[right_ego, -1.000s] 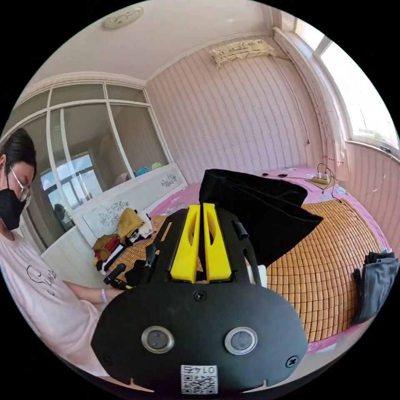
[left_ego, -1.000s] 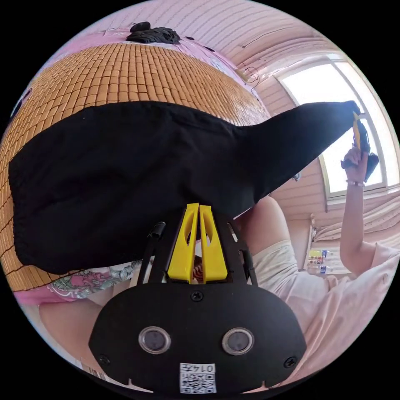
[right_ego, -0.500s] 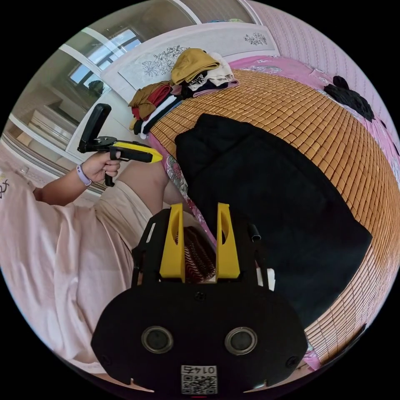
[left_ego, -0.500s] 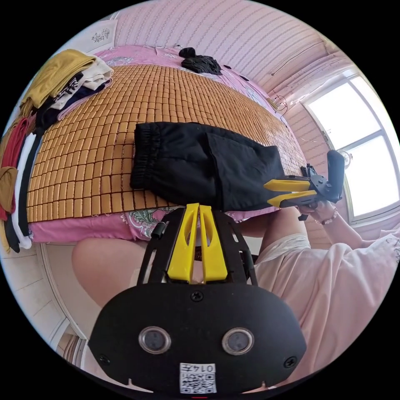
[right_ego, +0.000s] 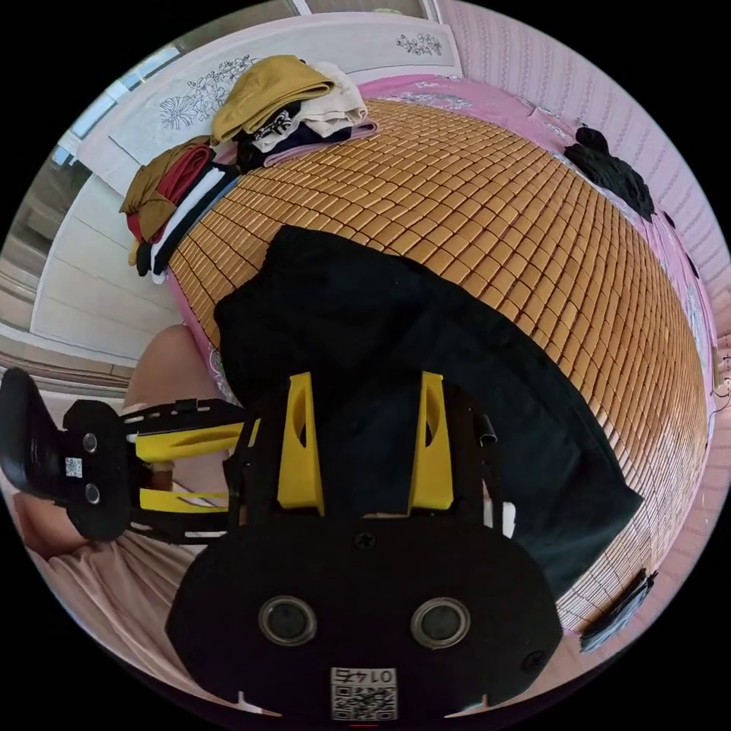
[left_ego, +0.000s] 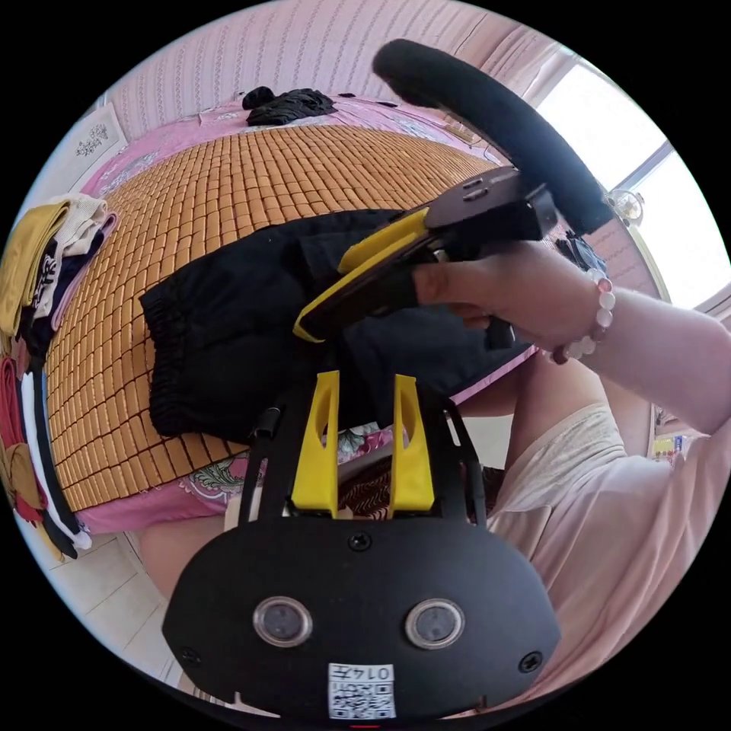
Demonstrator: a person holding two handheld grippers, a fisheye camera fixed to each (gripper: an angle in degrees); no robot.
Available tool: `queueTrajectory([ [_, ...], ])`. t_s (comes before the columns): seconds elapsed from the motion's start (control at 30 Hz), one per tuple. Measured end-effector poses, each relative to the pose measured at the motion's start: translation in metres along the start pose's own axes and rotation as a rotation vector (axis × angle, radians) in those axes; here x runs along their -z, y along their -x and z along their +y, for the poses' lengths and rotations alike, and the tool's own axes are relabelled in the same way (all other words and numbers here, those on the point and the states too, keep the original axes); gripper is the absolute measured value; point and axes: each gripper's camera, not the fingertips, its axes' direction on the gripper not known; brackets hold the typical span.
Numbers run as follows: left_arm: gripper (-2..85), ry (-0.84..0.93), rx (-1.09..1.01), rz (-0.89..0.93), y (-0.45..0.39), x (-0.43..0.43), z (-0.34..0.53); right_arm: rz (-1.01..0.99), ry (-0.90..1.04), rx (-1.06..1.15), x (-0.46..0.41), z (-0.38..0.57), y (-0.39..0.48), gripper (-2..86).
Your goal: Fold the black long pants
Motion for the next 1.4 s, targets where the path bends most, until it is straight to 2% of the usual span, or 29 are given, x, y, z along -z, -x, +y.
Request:
queueTrajectory([
  [0.1, 9.8, 0.054, -0.009, -0.033, -0.009, -0.014, -0.002, 0.052, -0.033, 0.011, -0.004, -0.004, -0.001, 13.5],
  [0.23, 6.9, 0.037, 0.025, -0.016, -0.014, -0.017, 0.0, -0.05, -0.042, -0.013, -0.006, -0.004, -0.02, 5.1],
  [0.33, 1.8, 0.001, 0.007, -0.044, -0.026, -0.009, 0.001, -0.113, -0.111, -0.035, 0.005, 0.005, -0.034, 2.2],
  [0.6, -0.9, -0.138, -0.128, -0.055, -0.065, 0.03, 0.009, -0.243, -0.319, -0.099, 0.054, 0.037, -0.064, 1.0],
  [0.7, -0.9, -0.219, -0.157, -0.053, -0.075, 0.068, 0.014, -0.292, -0.383, -0.041, 0.088, 0.031, -0.059, 1.3],
  [0.8, -0.7, -0.268, -0.084, -0.116, -0.061, 0.116, 0.029, -0.406, -0.392, 0.089, 0.113, -0.006, -0.036, 2.5],
  [0.87, 0.0, -0.269, 0.079, -0.242, -0.028, 0.138, 0.046, -0.51, -0.414, 0.126, 0.113, -0.033, -0.022, 4.4],
  [0.93, 2.2, -0.231, 0.208, -0.289, 0.006, 0.133, 0.057, -0.441, -0.319, 0.134, 0.084, -0.073, -0.008, 6.7],
  [1.0, 3.7, -0.179, 0.321, -0.264, 0.039, 0.121, 0.07, -0.41, -0.263, 0.085, 0.062, -0.081, -0.01, 5.4],
  [1.07, 4.2, -0.192, 0.381, -0.213, 0.052, 0.124, 0.087, -0.419, -0.286, 0.091, 0.058, -0.065, -0.017, 4.0],
  [1.2, 1.7, -0.235, 0.299, -0.214, 0.034, 0.121, 0.093, -0.221, -0.273, 0.032, 0.042, 0.007, -0.058, 1.7],
  [1.4, -0.7, -0.126, 0.032, 0.027, -0.027, 0.047, 0.034, -0.146, -0.09, -0.185, 0.006, 0.104, -0.113, 0.0],
])
